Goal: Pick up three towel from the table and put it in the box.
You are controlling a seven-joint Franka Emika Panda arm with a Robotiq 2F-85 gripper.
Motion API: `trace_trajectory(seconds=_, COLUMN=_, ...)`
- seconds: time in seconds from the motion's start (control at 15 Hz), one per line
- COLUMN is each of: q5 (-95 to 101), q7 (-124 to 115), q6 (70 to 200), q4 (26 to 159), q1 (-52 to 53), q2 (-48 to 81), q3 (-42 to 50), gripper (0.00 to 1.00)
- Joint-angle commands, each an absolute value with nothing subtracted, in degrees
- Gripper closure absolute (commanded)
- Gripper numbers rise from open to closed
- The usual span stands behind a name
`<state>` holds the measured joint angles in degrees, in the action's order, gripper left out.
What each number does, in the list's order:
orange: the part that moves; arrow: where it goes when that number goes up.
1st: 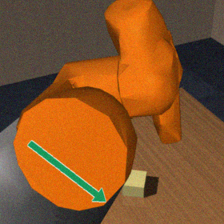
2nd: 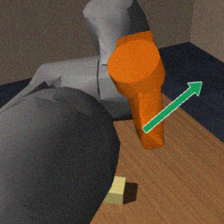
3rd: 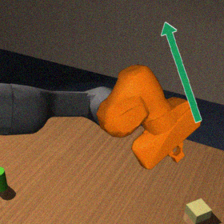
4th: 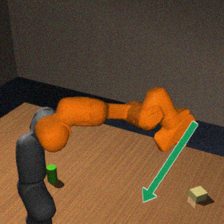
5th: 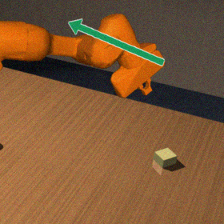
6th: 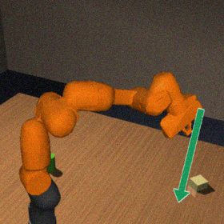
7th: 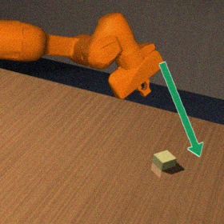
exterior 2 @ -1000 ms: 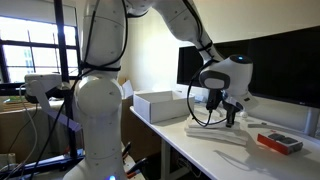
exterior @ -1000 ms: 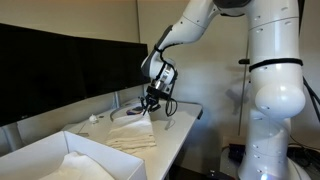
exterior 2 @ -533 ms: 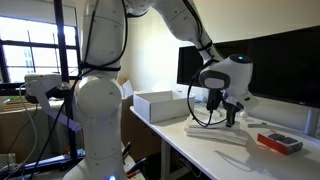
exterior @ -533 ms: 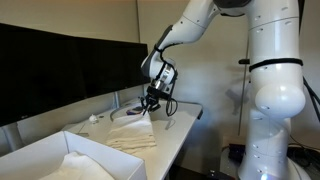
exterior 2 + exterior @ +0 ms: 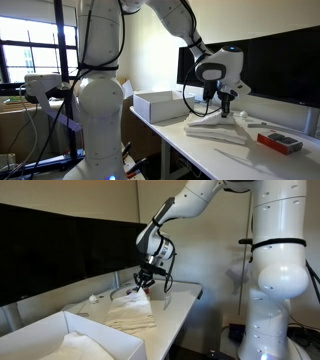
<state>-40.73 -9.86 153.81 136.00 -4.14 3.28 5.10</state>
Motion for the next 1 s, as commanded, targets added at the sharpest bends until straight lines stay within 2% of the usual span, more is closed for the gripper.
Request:
trace_trajectory(seconds=0.0, q5=-31.43, q7=-23.13, q6=153.52, q4=136.94, q1=-1.67, q2=-1.57, q3=3.25, gripper=0.90)
trace_trajectory(seconds=0.27, q5=-18.12, q7=-40.27, q6=151.81, q4=134.27, q1=0.04, q2=-3.55, q3=0.08, gripper=0.91)
trace_trajectory(seconds=0.53, q5=-3.49, q7=-56.06, q6=144.88, q4=128.62, q1=1.17, q2=-4.36, q3=-3.63, gripper=0.91)
trace_trajectory(seconds=0.93, q5=2.56, q7=-62.71, q6=130.48, q4=116.46, q1=3.47, q2=-3.04, q3=-6.41, gripper=0.91)
